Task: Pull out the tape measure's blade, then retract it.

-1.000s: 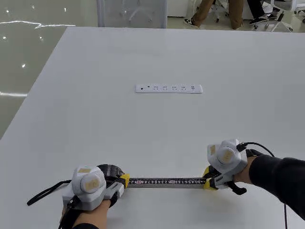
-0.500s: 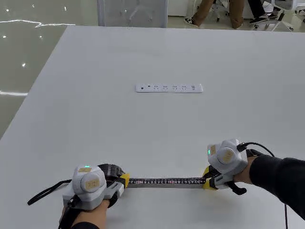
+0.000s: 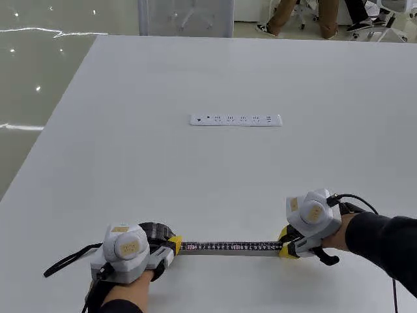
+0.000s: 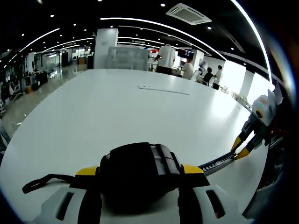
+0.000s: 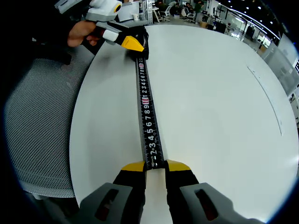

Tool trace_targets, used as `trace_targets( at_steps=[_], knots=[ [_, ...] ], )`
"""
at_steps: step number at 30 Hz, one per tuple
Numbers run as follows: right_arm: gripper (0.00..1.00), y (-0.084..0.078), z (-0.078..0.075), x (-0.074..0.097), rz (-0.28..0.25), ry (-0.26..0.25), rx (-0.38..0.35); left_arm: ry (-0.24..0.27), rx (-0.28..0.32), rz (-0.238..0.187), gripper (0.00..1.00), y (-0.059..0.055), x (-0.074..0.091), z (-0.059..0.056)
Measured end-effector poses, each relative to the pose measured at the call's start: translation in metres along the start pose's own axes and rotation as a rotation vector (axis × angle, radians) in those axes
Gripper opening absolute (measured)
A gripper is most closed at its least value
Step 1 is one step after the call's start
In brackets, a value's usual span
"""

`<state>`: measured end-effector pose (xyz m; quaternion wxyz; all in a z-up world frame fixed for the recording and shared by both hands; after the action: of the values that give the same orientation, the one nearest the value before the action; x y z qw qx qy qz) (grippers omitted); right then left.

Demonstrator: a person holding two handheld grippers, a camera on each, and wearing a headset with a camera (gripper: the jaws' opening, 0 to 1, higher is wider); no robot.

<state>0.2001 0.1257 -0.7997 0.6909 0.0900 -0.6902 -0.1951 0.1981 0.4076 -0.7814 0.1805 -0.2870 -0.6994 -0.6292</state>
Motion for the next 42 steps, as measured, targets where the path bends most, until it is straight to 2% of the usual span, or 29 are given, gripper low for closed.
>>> trace_targets(
  at_steps=[5,35,42],
  knots=[
    [0.12,0.003,-0.001,-0.002,-0.009,0.003,-0.017,-0.003,0.006,0.002,0.62,0.0,0.0,0.0],
    [0.12,0.018,0.0,-0.008,-0.044,-0.001,-0.014,-0.017,0.031,0.0,0.62,0.0,0.0,0.001],
    [0.12,0.019,0.0,-0.009,-0.047,0.001,-0.004,-0.034,0.045,-0.001,0.62,0.0,0.0,0.002]
  ],
)
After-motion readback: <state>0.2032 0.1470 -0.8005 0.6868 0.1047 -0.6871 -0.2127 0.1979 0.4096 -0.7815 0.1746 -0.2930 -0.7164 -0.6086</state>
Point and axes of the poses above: the centre of the closed fingertips' face, and the gripper's own axes: x roughly backward along the fingers, z roughly to its left, y roughly out of its top, the point moved 3 cm from there along x, roughly backward along the fingers, and after that the axes turned 2 degrees about z, right-handed, at the moved point
